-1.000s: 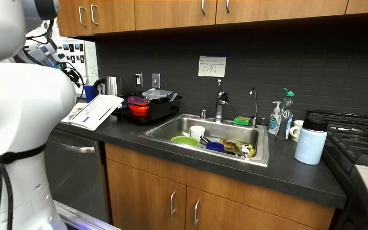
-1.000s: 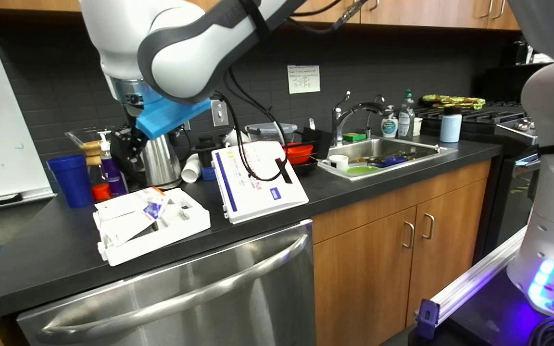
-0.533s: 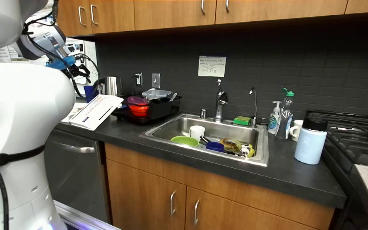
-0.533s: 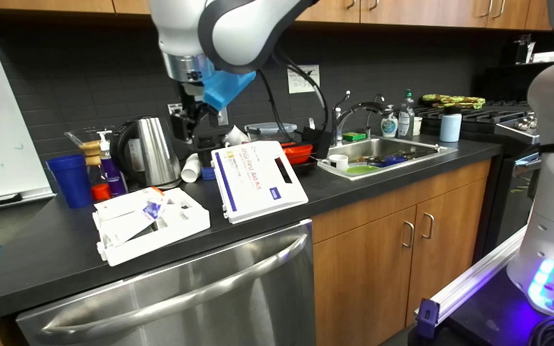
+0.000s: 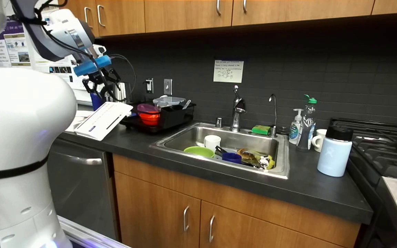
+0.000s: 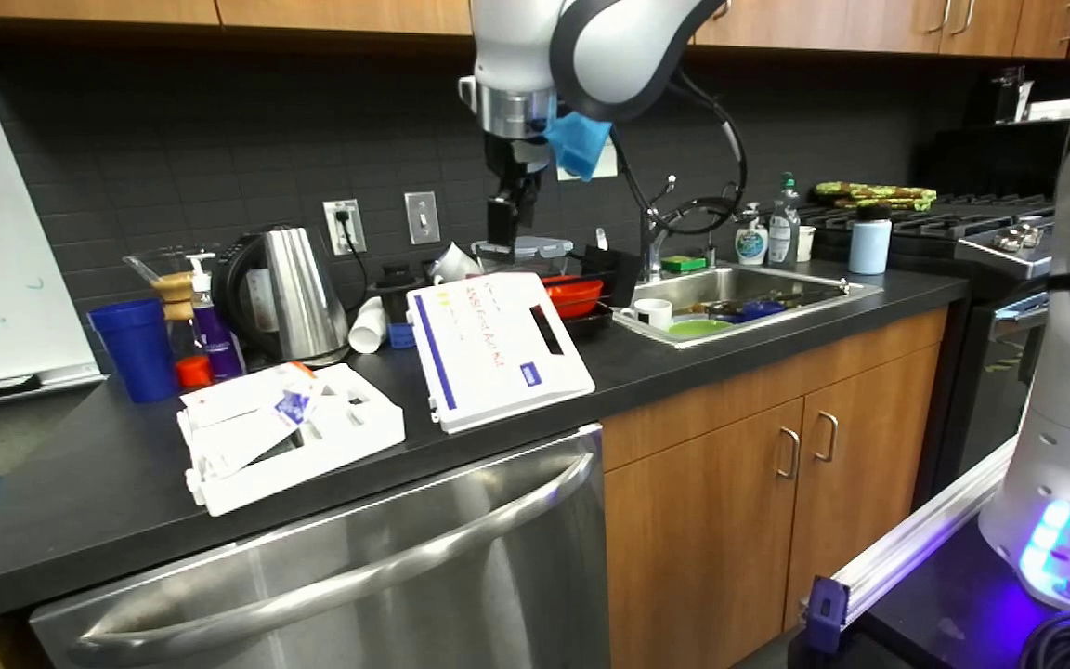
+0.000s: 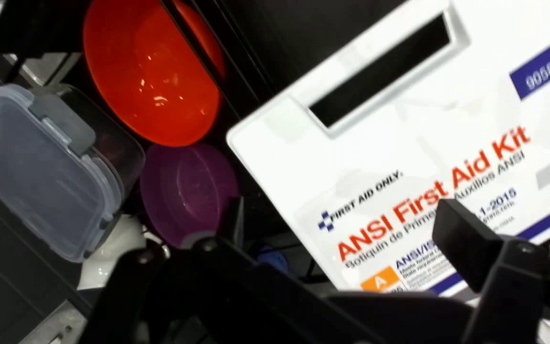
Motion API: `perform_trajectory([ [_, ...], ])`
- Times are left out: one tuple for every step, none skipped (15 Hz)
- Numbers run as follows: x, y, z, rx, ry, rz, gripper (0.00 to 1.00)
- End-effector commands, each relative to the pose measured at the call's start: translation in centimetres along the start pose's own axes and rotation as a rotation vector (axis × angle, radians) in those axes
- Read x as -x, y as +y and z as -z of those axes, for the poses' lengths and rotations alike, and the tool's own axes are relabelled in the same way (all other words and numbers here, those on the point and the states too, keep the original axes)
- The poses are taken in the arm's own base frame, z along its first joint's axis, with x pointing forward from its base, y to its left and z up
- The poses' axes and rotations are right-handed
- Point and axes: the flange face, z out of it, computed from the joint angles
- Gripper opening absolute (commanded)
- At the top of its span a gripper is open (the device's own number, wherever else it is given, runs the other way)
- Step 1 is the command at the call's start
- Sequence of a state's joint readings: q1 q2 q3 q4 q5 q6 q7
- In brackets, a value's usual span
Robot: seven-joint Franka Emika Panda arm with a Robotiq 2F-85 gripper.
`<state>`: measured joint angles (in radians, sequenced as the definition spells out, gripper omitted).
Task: Pick up the white packet on the counter and then put it in the white box on the left
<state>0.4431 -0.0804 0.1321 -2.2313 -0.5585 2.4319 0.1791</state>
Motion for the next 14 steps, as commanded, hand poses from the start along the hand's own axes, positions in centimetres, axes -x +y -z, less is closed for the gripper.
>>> perform_trajectory([
  [6.6,2.8,1.3,-0.016,0.004,0.128,1.00],
  [8.0,3.4,1.3,-0.030,-0.002,0.178,1.00],
  [9.5,4.0,1.3,-0.034,-0.015,0.232,1.00],
  [10.8,4.7,1.3,-0.033,-0.027,0.279,1.00],
  [12.3,5.3,1.3,-0.045,-0.029,0.323,1.00],
  [13.5,6.0,1.3,-0.057,-0.027,0.354,1.00],
  [10.9,5.4,0.4,-0.038,-0.049,0.289,1.00],
  [12.0,5.9,0.5,-0.045,-0.051,0.315,1.00],
  [12.7,6.1,0.6,-0.047,-0.051,0.327,1.00],
  [13.2,6.3,0.8,-0.047,-0.049,0.332,1.00],
  [13.3,6.2,0.9,-0.046,-0.047,0.337,1.00],
  [13.3,6.1,1.0,-0.046,-0.045,0.340,1.00],
  [13.2,6.0,1.0,-0.047,-0.043,0.344,1.00],
  [13.2,5.9,1.0,-0.047,-0.043,0.345,1.00],
])
